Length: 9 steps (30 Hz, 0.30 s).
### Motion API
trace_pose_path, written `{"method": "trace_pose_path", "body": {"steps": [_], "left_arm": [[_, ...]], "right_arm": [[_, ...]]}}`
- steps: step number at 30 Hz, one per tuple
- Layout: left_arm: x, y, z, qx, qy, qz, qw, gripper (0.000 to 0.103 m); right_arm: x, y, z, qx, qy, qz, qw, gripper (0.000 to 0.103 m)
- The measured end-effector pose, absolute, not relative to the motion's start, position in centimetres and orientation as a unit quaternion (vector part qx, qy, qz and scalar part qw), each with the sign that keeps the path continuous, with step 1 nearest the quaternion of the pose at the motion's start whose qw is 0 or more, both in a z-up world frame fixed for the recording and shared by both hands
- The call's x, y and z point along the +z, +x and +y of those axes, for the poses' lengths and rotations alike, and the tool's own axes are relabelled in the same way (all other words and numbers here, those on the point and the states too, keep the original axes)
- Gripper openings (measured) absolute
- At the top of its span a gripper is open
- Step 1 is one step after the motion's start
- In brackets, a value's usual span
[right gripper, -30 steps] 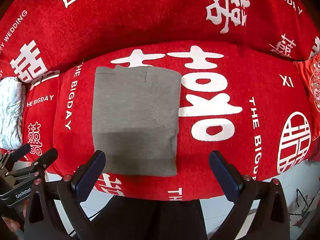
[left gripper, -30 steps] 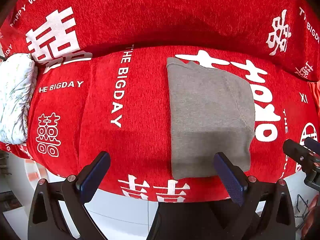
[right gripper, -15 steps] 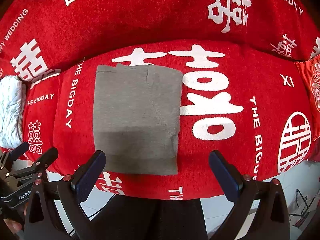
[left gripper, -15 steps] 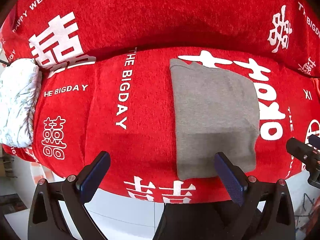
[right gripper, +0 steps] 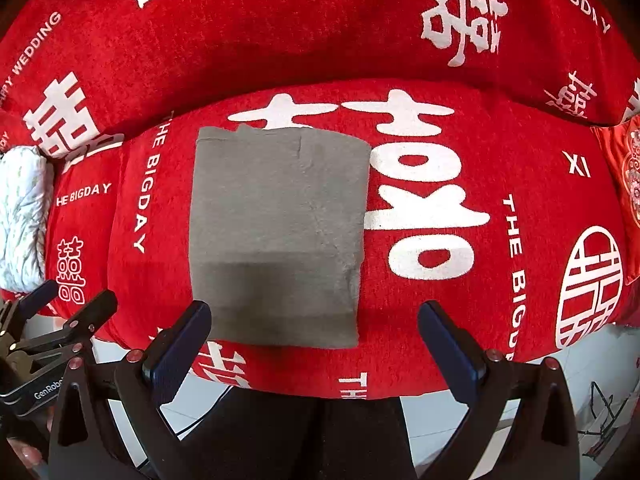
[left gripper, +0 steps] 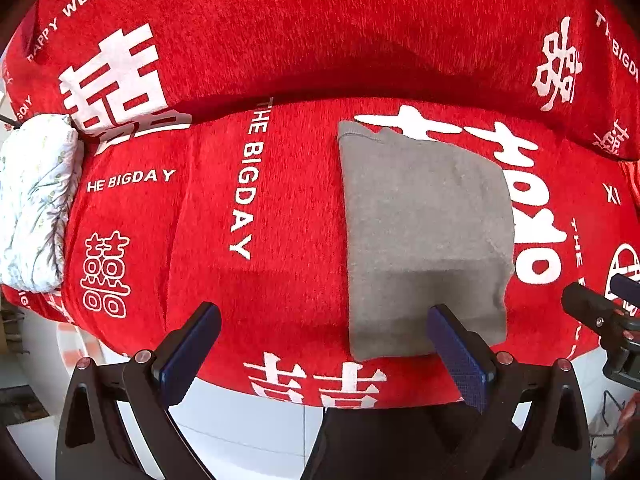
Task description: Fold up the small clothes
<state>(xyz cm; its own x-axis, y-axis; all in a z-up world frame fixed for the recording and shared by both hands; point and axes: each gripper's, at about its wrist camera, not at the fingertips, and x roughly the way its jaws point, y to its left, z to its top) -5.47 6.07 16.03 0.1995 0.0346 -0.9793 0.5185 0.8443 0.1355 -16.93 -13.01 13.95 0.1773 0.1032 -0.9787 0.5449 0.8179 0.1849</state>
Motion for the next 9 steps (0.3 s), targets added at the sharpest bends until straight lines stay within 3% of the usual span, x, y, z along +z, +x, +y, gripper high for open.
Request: {"method": "trace_pose_path", "body": {"steps": [9], "left_arm": [[16.06, -5.82, 6.23, -0.174, 0.22, 0.613, 0.739, 0.103]], "right_arm": [[13.96, -17.02, -12.98, -0.154, 0.258, 0.623, 0.722, 0.103]]}}
